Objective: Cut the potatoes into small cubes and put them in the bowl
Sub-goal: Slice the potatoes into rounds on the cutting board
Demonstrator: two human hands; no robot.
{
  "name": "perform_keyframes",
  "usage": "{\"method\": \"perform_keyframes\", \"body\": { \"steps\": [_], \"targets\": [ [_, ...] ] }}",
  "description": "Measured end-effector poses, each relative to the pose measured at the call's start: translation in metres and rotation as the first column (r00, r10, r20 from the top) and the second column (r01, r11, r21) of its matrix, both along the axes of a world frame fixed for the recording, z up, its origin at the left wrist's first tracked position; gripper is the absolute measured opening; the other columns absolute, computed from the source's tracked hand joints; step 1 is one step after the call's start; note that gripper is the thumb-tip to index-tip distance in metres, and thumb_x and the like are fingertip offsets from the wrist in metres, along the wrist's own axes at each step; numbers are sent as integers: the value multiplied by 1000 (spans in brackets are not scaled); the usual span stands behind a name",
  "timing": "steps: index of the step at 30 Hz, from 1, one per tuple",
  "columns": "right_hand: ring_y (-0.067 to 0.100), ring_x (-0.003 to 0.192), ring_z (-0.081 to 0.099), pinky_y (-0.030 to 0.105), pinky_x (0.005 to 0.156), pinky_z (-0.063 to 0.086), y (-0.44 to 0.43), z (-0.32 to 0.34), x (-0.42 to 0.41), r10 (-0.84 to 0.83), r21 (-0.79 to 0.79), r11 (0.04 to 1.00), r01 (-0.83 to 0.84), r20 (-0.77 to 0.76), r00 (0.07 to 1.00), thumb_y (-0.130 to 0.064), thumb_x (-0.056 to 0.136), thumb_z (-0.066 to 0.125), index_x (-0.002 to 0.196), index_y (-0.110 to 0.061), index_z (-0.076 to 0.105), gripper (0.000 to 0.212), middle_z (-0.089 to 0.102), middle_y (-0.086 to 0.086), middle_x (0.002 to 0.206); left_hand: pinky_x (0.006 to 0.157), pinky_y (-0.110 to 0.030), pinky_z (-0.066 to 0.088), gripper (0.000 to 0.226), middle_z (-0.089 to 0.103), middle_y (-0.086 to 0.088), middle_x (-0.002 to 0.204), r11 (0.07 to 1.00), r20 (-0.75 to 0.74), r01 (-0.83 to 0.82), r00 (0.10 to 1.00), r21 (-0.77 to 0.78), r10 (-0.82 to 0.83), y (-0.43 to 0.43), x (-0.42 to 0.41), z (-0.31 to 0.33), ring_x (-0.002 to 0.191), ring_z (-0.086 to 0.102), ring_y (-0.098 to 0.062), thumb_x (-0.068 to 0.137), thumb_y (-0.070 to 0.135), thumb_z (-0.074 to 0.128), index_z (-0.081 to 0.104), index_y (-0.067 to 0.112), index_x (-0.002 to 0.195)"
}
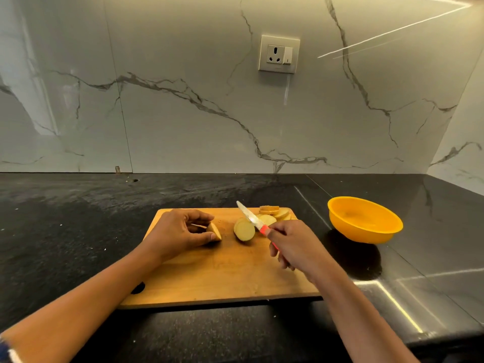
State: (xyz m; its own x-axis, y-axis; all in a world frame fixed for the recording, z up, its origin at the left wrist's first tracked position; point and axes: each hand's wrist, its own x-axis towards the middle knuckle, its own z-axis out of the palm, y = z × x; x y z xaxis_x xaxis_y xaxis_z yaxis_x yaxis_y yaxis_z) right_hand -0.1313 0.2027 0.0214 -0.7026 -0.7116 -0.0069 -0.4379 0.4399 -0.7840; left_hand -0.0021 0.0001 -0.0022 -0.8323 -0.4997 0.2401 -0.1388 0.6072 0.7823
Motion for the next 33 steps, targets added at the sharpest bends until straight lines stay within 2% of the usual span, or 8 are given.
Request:
{"method": "perform_keyframes", "body": {
  "steps": [2, 5, 13, 18, 23, 26, 28, 33],
  "targets": [
    [7, 44, 48, 20, 43, 38, 3, -1, -8, -31, -118, 992, 51, 163, 986, -31, 97, 50, 97, -16, 67, 22, 60, 0, 65, 73, -11, 52, 40, 68, 13, 99, 1000, 25, 7, 1000, -23, -6, -1, -1, 1, 89, 65, 3, 70, 25, 80, 65, 30, 106],
    [8, 44, 47, 20, 43, 38, 4, -6, -16, -71, -260, 958, 120, 190, 979, -32, 96, 53, 93, -15, 67, 22, 59, 2, 63, 81, -15, 52, 47, 64, 16, 104, 994, 73, 21, 997, -106, -13, -1, -3, 1, 93, 63, -1, 69, 29, 80, 63, 27, 114],
    [3, 44, 50, 19, 47, 43, -2, -21, -23, -117, -303, 950, 72, -131, 984, -34, 97, 50, 107, -21, 64, 22, 61, -2, 62, 91, -17, 45, 53, 61, 7, 124, 882, 364, 143, 931, -449, 34, 2, -15, 21, 104, 56, -4, 80, 37, 72, 56, 26, 128],
    [6, 58, 56, 20, 56, 46, 0, -28, -23, -121, -233, 970, 64, -240, 963, -36, 97, 48, 120, -20, 60, 30, 63, -5, 72, 96, -21, 36, 63, 47, 9, 138, 879, 615, 338, 786, -336, -67, -5, -23, 43, 120, 46, -8, 82, 39, 70, 43, 29, 138],
    [7, 67, 58, 21, 59, 48, 4, -29, -19, -137, -195, 979, 65, -382, 914, -35, 97, 50, 124, -21, 59, 32, 59, -11, 77, 81, -16, 39, 49, 51, 4, 129, 834, 745, 455, 662, -311, -83, -14, -37, 57, 104, 49, -8, 86, 32, 67, 50, 30, 131],
    [8, 66, 58, 22, 60, 48, 5, -27, -20, -152, -206, 976, 76, -383, 911, -34, 97, 49, 121, -20, 60, 30, 58, -11, 73, 77, -15, 40, 43, 54, 8, 115, 805, 755, 484, 652, -344, -70, -11, -41, 62, 92, 50, -5, 83, 31, 71, 56, 29, 123],
    [8, 67, 59, 21, 60, 48, 5, -27, -20, -158, -212, 974, 81, -377, 913, -34, 97, 49, 121, -19, 60, 30, 59, -10, 75, 75, -16, 40, 42, 55, 11, 108, 830, 702, 450, 705, -329, -104, -11, -41, 64, 89, 51, -4, 80, 30, 73, 56, 29, 118],
    [9, 69, 59, 23, 63, 50, 6, -28, -18, -158, -219, 973, 78, -377, 912, -33, 97, 50, 119, -19, 61, 28, 61, -8, 77, 90, -23, 45, 45, 63, 9, 111, 972, 348, 234, 912, -8, -217, -7, -16, 48, 102, 59, -7, 72, 22, 78, 56, 31, 111]
  ]
}}
